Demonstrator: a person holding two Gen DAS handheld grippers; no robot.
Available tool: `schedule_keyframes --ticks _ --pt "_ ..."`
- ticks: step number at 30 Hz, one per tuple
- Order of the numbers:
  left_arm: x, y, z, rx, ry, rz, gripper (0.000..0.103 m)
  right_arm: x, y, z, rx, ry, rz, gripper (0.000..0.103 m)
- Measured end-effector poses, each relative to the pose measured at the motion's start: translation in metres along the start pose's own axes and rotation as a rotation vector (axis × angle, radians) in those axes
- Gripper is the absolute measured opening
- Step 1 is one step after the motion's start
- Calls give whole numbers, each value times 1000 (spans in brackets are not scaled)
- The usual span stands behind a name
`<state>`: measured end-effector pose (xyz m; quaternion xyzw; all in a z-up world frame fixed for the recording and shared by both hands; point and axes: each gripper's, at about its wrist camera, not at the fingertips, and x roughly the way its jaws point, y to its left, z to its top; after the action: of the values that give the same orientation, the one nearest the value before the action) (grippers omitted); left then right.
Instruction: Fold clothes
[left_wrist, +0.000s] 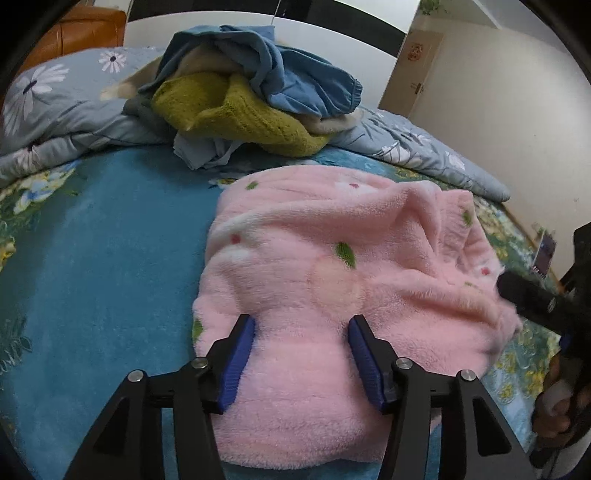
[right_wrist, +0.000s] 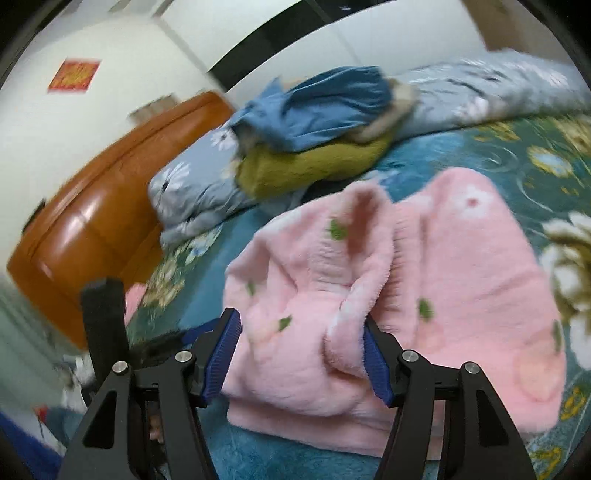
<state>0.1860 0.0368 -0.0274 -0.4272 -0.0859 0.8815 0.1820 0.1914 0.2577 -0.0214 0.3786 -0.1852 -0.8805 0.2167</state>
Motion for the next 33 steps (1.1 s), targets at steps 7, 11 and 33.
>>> schedule_keyframes --ticks 7,11,33 --pt "-14 32 4 -149 -9 -127 58 17 -19 4 103 50 -16 46" --pt "-19 41 8 -191 -23 -155 58 18 -12 6 94 72 -30 21" --pt "-7 30 3 -193 42 -200 64 -67 -91 30 348 -112 3 14"
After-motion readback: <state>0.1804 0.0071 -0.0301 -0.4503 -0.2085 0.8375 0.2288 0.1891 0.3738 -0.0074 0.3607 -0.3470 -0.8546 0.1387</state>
